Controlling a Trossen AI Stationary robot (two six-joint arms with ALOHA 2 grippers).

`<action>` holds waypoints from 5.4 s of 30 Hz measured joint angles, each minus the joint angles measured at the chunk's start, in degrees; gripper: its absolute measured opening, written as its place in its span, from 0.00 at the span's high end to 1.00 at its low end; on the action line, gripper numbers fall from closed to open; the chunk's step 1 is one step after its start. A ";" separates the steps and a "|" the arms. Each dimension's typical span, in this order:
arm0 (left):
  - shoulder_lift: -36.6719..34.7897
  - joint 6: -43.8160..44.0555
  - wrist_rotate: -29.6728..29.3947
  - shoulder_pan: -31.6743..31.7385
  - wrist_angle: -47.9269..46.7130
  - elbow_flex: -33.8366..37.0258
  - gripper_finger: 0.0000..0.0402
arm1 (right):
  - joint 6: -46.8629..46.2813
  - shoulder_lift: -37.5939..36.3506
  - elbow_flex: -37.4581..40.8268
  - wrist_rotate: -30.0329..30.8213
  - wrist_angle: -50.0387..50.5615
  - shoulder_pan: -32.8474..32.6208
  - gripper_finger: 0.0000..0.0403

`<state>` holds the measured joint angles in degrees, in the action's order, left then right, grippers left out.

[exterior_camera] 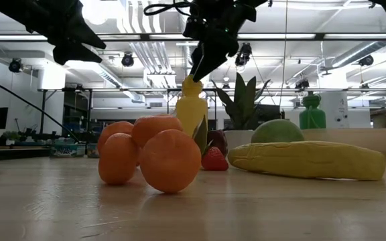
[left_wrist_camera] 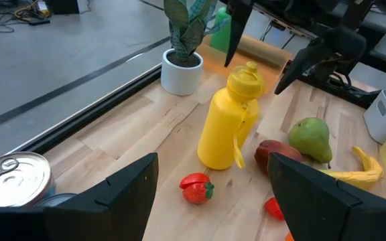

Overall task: Pick & Place Food Item
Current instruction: Put the yellow water bottle into the orange bin

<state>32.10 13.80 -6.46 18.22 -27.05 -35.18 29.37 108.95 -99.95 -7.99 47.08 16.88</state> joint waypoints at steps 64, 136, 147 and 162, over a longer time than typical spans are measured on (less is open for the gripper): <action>0.00 0.00 -0.01 0.01 -0.01 0.00 0.29 | -2.39 0.03 4.12 0.57 -5.60 0.00 0.43; 0.00 0.02 0.00 0.02 -0.04 0.00 0.29 | -56.22 -36.39 19.39 31.53 19.49 21.60 0.47; 0.02 0.02 -0.01 0.02 -0.04 0.00 0.29 | -56.24 -36.46 30.09 32.18 5.16 26.50 0.47; 0.00 0.00 0.00 0.02 -0.04 0.00 0.29 | -55.92 -36.46 37.28 32.22 -1.67 29.33 0.47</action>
<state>32.10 13.80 -6.46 18.24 -27.09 -35.18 -26.55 72.49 -62.67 24.23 45.41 46.22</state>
